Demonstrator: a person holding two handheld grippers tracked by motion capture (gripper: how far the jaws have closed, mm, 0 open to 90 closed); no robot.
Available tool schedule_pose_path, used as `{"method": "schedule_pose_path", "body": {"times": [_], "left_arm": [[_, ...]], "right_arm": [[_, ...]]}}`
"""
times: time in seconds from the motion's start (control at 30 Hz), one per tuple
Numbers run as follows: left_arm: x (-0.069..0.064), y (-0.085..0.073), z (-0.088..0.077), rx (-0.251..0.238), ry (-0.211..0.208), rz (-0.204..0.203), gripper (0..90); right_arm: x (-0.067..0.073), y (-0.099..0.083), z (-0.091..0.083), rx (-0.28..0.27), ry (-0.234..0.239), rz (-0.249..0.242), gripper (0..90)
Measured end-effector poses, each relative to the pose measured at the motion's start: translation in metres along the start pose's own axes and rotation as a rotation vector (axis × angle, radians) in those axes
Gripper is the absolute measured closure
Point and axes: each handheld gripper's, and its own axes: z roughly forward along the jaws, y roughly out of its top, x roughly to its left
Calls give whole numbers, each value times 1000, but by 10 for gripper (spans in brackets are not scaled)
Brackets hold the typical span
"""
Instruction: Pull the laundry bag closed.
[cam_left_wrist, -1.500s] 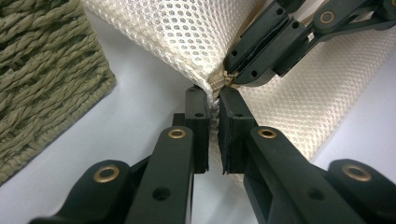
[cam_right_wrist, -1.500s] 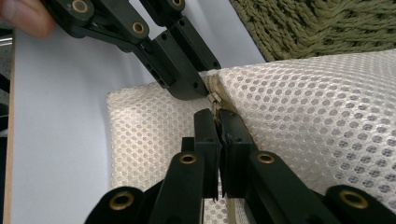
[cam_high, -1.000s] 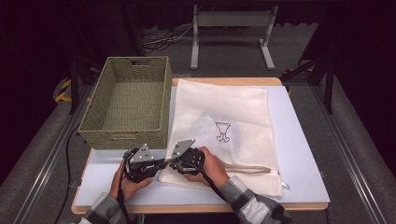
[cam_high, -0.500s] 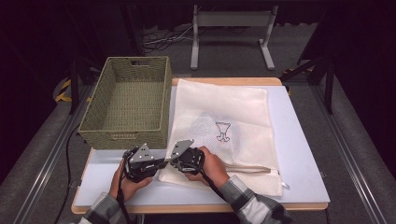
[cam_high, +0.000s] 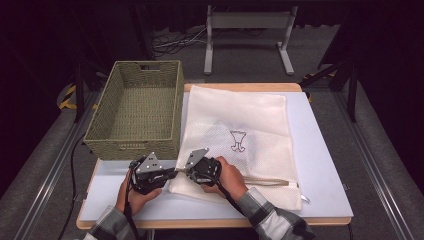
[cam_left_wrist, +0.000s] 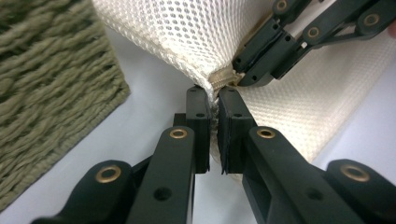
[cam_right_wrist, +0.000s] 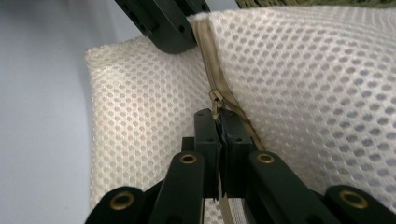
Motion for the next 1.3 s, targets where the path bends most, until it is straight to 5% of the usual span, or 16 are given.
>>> {"method": "schedule_pose_path", "body": {"times": [0.47, 1.3], "left_arm": [[-3, -1, 1, 6, 11, 26, 846], [0, -3, -1, -7, -1, 15, 846]], "right_arm": [[-3, -12, -2, 30, 2, 15, 873], [-9, -37, -19, 53, -7, 42, 873]]}}
